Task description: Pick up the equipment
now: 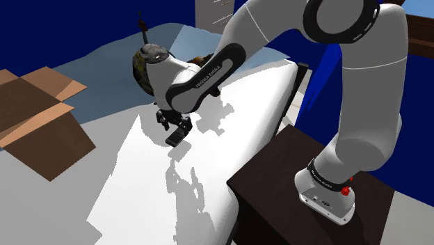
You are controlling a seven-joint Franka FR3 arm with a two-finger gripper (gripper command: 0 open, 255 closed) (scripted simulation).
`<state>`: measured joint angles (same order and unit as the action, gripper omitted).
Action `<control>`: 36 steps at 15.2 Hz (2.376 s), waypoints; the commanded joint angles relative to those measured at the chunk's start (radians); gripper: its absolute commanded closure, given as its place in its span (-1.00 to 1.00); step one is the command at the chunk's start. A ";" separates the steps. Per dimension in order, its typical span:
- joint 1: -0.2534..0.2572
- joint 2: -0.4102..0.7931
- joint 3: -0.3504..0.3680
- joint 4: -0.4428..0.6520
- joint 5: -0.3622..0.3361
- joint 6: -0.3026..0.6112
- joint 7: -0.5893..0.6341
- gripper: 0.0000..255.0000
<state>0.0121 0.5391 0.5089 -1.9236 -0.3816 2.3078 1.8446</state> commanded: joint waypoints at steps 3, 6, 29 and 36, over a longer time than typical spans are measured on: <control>0.021 0.051 -0.023 0.028 -0.022 0.020 0.028 -1.00; 0.031 0.081 -0.037 0.032 -0.039 0.045 0.040 -1.00; 0.003 -0.001 0.002 0.028 0.011 -0.028 0.008 1.00; -0.012 -0.048 0.023 0.034 0.042 -0.075 -0.012 1.00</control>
